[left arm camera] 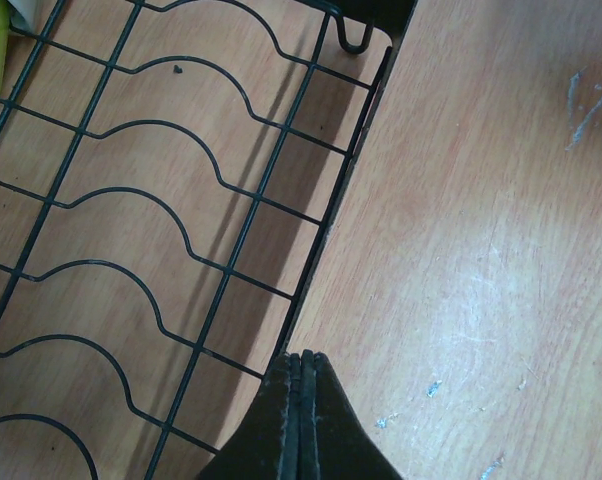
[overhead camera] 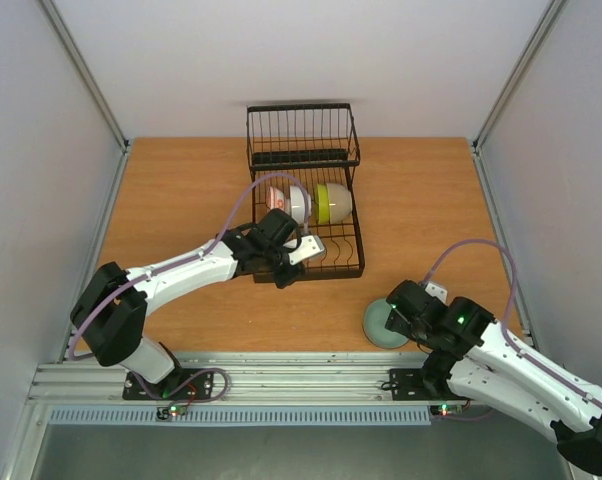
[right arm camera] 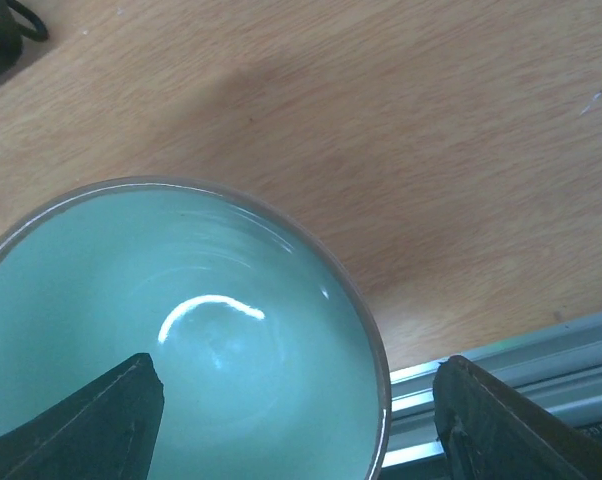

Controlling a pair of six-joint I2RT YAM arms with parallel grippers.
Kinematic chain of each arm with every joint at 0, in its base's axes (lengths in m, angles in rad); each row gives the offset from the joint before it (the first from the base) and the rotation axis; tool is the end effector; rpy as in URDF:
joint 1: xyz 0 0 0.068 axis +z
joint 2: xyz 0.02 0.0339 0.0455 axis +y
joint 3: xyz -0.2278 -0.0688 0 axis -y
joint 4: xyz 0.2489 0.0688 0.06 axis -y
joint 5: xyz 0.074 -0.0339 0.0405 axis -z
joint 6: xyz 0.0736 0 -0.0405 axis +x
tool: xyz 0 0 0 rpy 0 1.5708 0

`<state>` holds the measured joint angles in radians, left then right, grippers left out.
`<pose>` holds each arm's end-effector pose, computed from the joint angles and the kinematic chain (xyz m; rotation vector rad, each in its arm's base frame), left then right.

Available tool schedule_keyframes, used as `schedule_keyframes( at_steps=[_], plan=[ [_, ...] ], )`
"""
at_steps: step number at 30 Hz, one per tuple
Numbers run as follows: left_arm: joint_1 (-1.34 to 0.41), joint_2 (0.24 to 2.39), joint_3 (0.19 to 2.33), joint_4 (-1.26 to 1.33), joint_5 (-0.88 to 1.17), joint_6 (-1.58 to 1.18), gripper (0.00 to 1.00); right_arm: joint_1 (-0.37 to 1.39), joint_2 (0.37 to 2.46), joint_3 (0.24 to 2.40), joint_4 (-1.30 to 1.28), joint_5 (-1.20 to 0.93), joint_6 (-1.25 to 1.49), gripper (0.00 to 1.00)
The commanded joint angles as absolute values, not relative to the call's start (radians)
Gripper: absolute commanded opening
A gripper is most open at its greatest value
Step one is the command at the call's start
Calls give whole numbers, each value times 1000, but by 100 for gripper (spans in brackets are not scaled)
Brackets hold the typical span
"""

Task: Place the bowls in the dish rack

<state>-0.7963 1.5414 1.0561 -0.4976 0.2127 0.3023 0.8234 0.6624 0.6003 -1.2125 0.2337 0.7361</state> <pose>0.2284 -0.2556 0.1567 1.4209 2.1612 -0.4589 0.1043 0.0874 0.1588 -0.0724 2.7673 0.0593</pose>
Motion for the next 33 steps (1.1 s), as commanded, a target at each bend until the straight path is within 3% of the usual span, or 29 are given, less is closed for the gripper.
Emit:
schedule_keyframes(
  at_steps=[1, 9, 14, 17, 27, 33],
  plan=[
    [-795, 1505, 1039, -452, 202, 317, 1, 820, 704, 618, -1358, 191, 762, 75],
    [-782, 1473, 1016, -437, 195, 322, 1, 821, 773, 561, -1266, 143, 743, 70],
    [-761, 1462, 1007, -422, 201, 322, 1, 819, 817, 542, -1185, 114, 716, 50],
    [-752, 1468, 1005, -420, 203, 322, 1, 818, 849, 537, -1149, 104, 700, 43],
    [-739, 1468, 1010, -423, 196, 321, 1, 815, 909, 485, -973, 38, 641, 32],
    [-733, 1469, 1012, -426, 185, 324, 1, 799, 1022, 471, -799, -23, 580, 31]
  ],
)
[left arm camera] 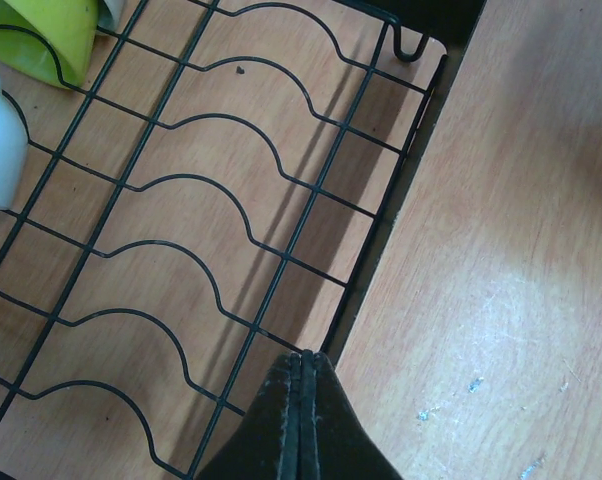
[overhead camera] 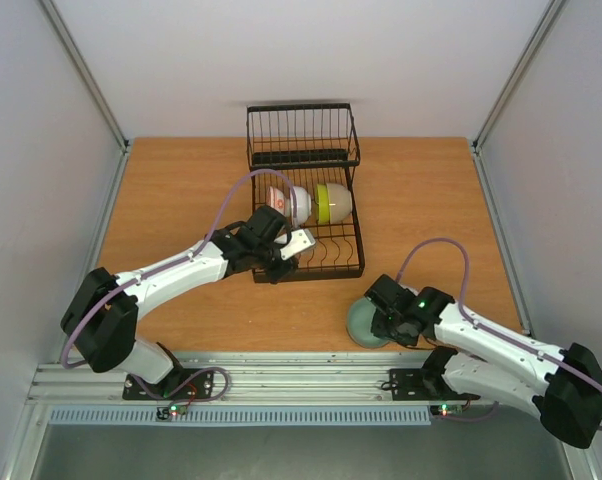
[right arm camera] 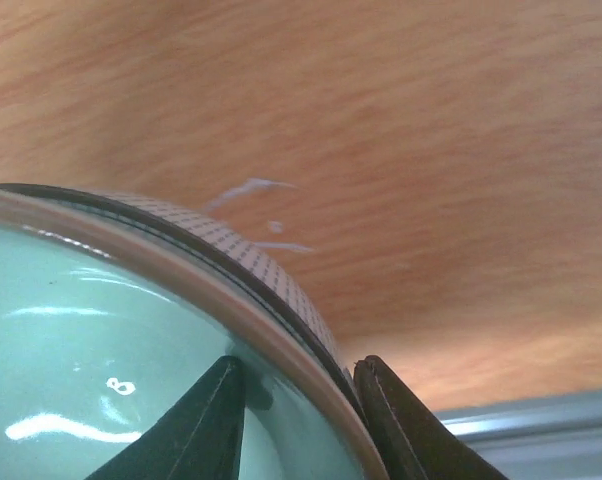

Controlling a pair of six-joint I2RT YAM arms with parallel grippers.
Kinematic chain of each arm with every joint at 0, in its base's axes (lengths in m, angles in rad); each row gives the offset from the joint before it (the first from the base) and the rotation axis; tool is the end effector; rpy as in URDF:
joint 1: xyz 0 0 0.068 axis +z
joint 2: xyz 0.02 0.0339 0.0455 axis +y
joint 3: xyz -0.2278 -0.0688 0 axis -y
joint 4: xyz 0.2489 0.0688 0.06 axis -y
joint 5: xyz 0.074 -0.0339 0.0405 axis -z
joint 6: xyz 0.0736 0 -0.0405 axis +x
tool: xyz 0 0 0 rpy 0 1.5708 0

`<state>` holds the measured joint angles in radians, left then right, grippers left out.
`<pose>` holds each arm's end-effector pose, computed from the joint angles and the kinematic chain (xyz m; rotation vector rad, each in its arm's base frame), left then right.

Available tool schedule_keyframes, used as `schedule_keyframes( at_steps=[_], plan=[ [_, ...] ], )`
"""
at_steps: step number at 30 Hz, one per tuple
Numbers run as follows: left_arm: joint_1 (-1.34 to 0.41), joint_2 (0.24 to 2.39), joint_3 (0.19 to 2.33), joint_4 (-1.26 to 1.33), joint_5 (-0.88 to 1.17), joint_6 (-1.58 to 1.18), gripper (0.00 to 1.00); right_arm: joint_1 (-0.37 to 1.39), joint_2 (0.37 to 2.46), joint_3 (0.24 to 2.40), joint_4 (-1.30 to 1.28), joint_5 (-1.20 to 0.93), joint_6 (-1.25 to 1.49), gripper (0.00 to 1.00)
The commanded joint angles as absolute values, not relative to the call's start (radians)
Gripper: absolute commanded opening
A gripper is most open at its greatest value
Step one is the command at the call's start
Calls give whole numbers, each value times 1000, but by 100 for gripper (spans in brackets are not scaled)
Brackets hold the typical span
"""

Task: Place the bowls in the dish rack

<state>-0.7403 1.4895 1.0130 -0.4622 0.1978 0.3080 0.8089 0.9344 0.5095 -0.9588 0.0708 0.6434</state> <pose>0.2387 -0.2377 0.1618 1.3391 2.1522 -0.4232 0.1167 0.1147 0.1039 -0.2343 2.9437 0.1058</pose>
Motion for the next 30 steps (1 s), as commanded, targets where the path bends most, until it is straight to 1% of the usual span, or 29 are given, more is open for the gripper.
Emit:
schedule_keyframes(
  at_steps=[1, 4, 9, 13, 23, 24, 25, 26, 27, 29, 30],
  plan=[
    [-730, 1467, 1012, -426, 184, 324, 1, 797, 1048, 473, -770, -29, 571, 31],
    [-725, 1462, 1008, -428, 185, 324, 1, 789, 1128, 487, -683, -43, 543, 31],
    [-718, 1449, 1005, -431, 186, 322, 1, 782, 1211, 548, -641, -19, 507, 31],
    [-715, 1441, 998, -425, 188, 322, 1, 782, 1224, 607, -653, 39, 476, 31],
    [-716, 1435, 994, -422, 208, 318, 1, 781, 1227, 708, -692, 122, 406, 40],
    [-714, 1432, 994, -423, 213, 315, 1, 781, 1225, 715, -687, 122, 397, 43],
    [-715, 1431, 995, -423, 220, 312, 1, 782, 1224, 721, -687, 124, 390, 48],
    [-715, 1431, 999, -428, 229, 308, 1, 782, 1223, 729, -689, 125, 383, 61],
    [-714, 1431, 1004, -435, 239, 304, 1, 782, 1222, 735, -695, 128, 380, 68],
    [-715, 1433, 1013, -448, 266, 293, 4, 782, 1213, 744, -710, 141, 375, 77],
    [-715, 1433, 1015, -453, 283, 288, 7, 781, 1208, 747, -720, 150, 372, 80]
  ],
)
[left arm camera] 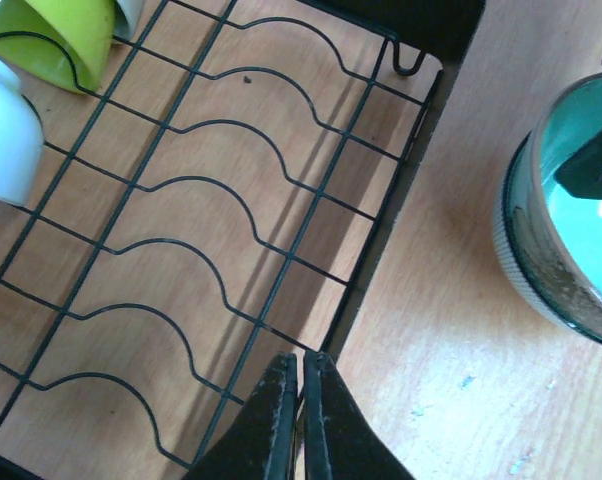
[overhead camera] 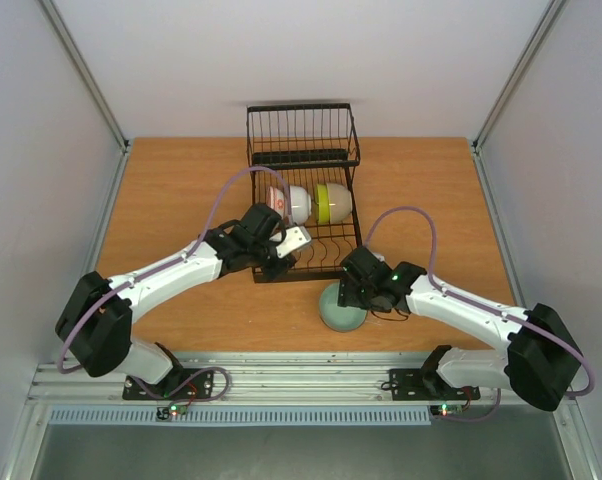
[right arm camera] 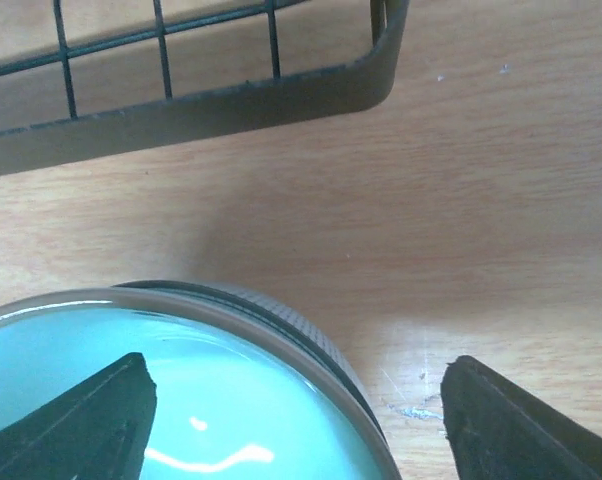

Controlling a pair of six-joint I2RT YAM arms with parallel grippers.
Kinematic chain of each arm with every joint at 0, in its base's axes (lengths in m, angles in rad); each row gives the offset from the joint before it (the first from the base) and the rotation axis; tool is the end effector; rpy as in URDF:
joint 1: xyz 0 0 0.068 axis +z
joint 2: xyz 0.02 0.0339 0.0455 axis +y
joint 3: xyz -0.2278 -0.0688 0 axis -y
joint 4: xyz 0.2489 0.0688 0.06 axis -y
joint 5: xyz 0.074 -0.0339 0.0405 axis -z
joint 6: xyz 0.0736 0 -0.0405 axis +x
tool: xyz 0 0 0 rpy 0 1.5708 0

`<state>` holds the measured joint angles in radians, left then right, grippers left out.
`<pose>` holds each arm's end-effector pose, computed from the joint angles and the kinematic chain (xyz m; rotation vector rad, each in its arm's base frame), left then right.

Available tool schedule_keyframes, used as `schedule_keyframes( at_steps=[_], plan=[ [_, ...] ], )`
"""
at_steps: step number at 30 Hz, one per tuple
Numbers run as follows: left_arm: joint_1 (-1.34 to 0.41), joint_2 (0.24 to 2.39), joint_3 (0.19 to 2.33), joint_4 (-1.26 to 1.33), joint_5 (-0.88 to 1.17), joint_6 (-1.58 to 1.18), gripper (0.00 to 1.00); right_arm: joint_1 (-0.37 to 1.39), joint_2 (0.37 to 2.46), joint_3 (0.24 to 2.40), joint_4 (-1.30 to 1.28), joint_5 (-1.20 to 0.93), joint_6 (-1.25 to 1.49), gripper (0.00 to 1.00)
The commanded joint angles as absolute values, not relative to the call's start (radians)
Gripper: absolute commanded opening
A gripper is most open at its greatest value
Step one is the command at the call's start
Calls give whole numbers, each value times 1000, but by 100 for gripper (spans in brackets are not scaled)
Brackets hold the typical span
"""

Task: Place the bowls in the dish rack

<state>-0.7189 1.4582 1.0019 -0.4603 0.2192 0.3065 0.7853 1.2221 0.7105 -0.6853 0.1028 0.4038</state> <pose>0.2401 -0.2314 0.1683 1.3126 2.1408 -0.4446 0.1767 0.1660 0.1210 -0.4987 2.7247 0.1754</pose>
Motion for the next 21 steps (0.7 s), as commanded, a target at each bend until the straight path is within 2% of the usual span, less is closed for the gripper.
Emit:
schedule_keyframes(
  at_steps=[1, 9, 16, 21],
  plan=[
    [-717, 1435, 1015, -455, 296, 286, 8, 782, 1199, 748, -730, 157, 372, 82],
    [-784, 1489, 1061, -475, 347, 251, 15, 782, 1101, 777, -799, 218, 351, 86],
    [-858, 1548, 1103, -506, 361, 235, 36, 781, 1009, 801, -916, 333, 371, 88],
    [-886, 1592, 1151, -553, 387, 229, 37, 782, 955, 801, -987, 411, 401, 88]
  ],
)
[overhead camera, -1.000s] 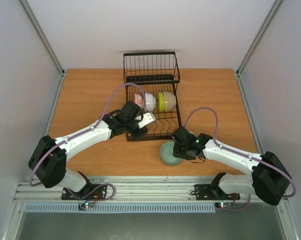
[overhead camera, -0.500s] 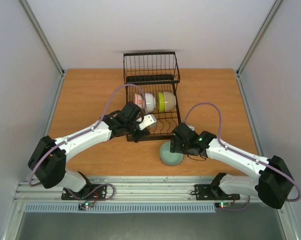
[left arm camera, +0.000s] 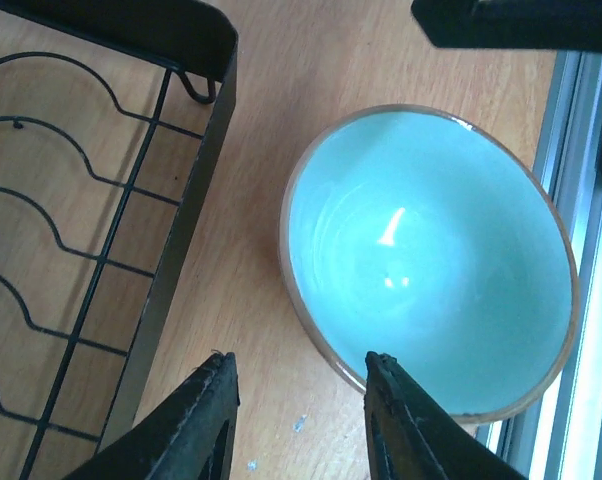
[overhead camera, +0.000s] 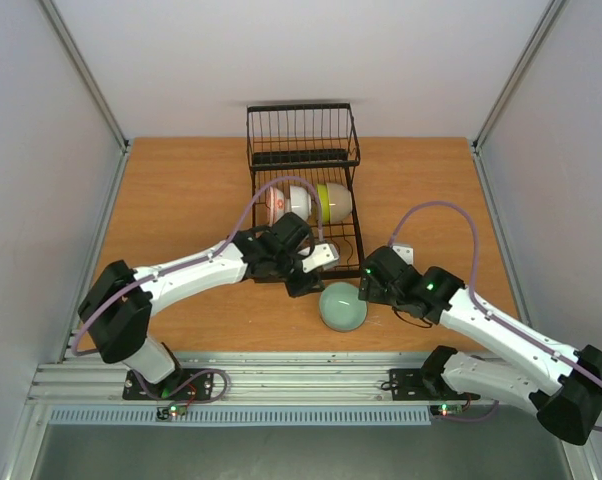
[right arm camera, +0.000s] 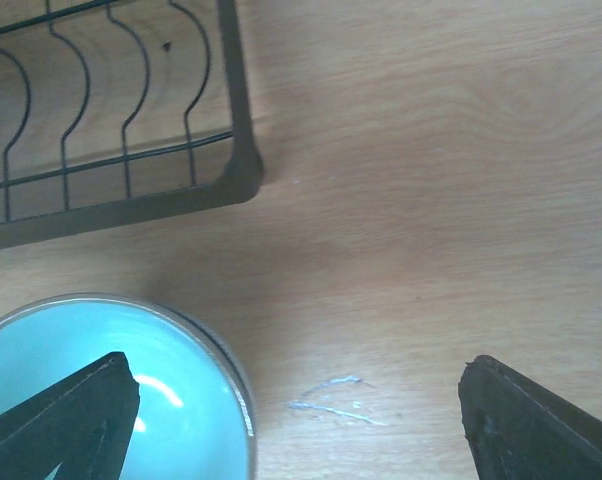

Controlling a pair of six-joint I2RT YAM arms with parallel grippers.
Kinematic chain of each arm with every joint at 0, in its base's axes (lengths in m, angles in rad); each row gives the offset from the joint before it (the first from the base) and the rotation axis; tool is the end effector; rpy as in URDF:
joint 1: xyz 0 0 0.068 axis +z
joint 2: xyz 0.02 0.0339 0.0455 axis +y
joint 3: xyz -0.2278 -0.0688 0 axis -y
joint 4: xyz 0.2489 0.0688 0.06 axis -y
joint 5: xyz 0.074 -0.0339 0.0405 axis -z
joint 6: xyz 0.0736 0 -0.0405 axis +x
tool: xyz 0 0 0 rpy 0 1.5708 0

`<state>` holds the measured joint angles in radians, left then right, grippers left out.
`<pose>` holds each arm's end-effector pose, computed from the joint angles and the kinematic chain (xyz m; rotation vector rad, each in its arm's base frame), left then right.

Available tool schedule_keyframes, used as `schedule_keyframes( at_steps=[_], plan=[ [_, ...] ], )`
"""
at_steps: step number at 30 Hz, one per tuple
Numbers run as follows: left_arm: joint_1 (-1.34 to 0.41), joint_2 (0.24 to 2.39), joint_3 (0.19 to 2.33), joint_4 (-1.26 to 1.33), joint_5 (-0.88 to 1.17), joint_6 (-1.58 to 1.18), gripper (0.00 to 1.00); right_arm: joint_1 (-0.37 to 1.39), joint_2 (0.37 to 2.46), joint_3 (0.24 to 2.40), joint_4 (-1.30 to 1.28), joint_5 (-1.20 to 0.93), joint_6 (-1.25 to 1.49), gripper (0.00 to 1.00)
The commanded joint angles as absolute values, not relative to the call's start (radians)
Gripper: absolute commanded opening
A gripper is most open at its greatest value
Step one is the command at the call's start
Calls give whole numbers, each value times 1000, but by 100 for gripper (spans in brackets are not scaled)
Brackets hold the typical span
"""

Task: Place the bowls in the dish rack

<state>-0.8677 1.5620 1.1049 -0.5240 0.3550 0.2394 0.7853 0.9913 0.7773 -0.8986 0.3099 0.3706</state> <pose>0.2051 -0.2815 0.1664 1.4902 2.1414 -0.6889 0.1679 0.1361 0.1807 -0.4414 2.5569 -0.0089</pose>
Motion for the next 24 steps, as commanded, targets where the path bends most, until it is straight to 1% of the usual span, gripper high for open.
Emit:
schedule_keyframes(
  at_steps=[1, 19, 21, 24],
  plan=[
    [-892, 1596, 1152, -550, 385, 229, 37, 782, 947, 800, -998, 422, 405, 89],
    [-923, 1731, 1191, -566, 351, 230, 36, 781, 878, 770, -1026, 446, 439, 89],
    [-924, 1736, 1194, -566, 349, 230, 28, 781, 877, 763, -1019, 445, 439, 89],
    [-925, 1738, 1196, -566, 342, 230, 10, 781, 882, 756, -1012, 439, 439, 89]
  ],
)
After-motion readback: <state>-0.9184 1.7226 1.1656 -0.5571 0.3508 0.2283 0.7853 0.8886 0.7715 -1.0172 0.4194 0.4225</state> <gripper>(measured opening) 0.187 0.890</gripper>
